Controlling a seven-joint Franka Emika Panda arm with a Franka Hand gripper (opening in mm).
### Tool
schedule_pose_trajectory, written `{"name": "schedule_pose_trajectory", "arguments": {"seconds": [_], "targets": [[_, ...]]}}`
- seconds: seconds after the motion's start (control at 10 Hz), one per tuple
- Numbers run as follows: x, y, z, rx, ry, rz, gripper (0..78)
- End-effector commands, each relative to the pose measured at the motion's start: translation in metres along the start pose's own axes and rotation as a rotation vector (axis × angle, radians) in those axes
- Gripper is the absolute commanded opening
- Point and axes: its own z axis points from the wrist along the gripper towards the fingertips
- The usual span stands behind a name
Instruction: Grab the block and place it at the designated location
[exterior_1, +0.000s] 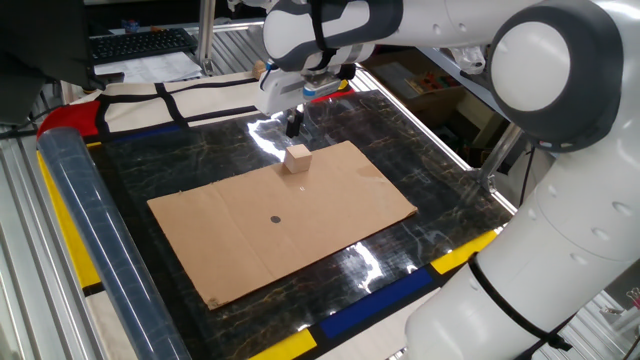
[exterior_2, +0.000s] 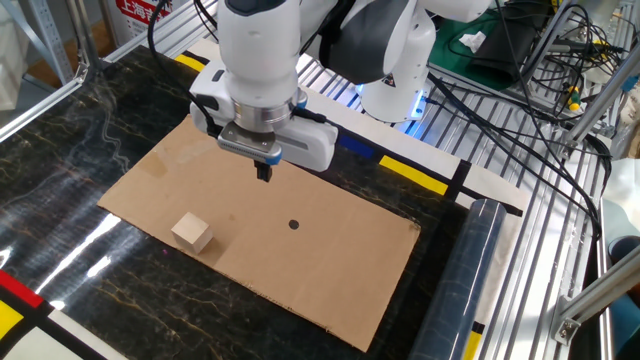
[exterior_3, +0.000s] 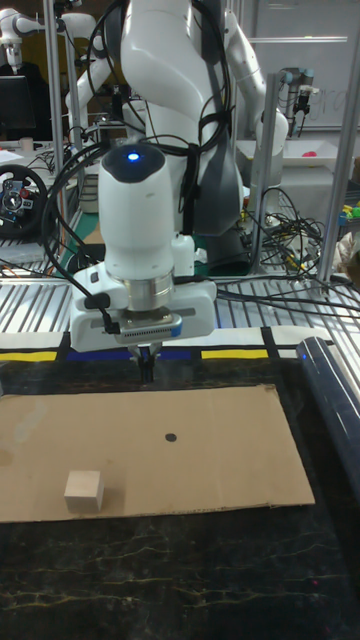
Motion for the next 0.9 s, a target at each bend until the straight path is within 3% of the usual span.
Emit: {"name": "schedule_pose_trajectory", "arguments": {"seconds": [0.1, 0.9], "targets": [[-0.0007, -0.0006, -0.0006, 0.001, -0.003, 0.000, 0.0], [-0.0005, -0.0061, 0.0061, 0.002, -0.003, -0.013, 0.0]]}}
